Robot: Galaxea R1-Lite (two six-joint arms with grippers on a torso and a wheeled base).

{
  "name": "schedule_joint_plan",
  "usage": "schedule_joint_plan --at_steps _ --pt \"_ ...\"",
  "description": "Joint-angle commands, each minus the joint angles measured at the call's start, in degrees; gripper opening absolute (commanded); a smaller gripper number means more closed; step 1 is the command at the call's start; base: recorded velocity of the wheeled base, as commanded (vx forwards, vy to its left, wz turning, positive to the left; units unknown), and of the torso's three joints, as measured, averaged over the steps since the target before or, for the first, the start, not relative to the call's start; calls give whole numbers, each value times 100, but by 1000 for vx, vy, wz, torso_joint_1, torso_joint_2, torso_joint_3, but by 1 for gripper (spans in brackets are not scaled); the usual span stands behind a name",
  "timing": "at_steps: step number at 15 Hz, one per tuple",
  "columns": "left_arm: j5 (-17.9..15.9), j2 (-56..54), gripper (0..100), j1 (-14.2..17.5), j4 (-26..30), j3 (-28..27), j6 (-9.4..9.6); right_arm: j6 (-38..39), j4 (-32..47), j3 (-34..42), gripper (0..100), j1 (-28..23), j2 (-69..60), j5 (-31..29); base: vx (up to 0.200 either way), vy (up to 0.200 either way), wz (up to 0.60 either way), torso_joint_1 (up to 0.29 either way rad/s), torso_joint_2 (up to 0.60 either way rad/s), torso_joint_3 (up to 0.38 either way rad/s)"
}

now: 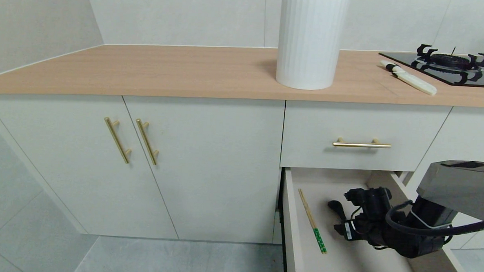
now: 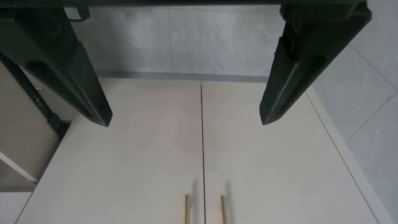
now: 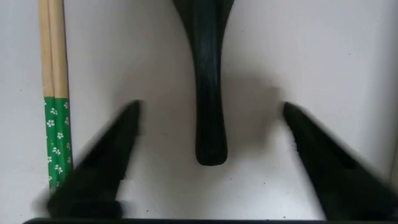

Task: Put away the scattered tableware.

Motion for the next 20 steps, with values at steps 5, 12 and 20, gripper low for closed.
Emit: schedule_joint_plan --at_steps 5,12,20 --pt "1 2 100 2 -9 0 -1 9 52 53 100 -94 -421 7 0 0 0 0 0 0" --pt "1 2 100 2 -9 0 -1 0 896 448 100 -76 -2056 218 0 0 0 0 0 0" --pt "1 2 100 2 0 0 -1 17 3524 9 100 143 -3875 560 0 0 0 0 0 0"
